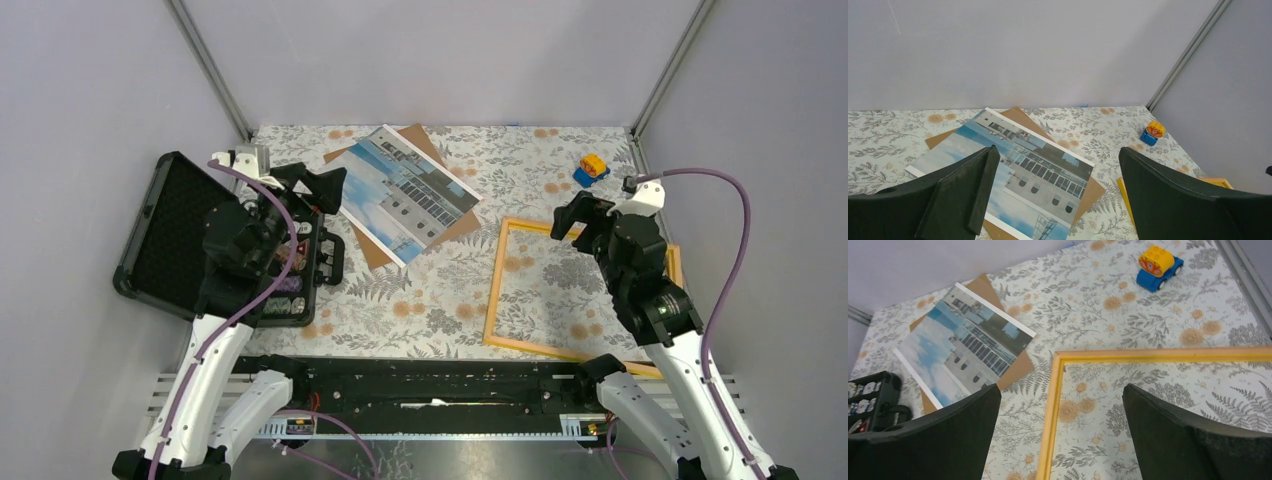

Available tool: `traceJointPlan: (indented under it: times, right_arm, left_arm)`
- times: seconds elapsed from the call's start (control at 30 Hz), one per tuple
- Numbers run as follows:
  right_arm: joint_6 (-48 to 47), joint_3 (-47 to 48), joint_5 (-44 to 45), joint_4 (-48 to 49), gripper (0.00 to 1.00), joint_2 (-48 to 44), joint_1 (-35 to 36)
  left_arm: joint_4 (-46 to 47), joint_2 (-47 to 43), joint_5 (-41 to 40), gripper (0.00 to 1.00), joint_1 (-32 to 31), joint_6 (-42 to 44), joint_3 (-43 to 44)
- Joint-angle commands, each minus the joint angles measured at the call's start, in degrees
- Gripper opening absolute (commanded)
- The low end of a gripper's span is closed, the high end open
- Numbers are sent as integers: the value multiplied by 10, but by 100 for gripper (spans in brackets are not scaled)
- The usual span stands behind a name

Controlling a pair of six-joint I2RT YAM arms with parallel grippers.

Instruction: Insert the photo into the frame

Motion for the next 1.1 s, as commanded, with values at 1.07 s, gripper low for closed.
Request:
traceJointPlan:
  times: [1.07]
  right_arm:
    - [169, -9, -136, 33, 89, 498, 65]
  left_arm:
    - [23, 4, -32, 99, -27, 2, 9]
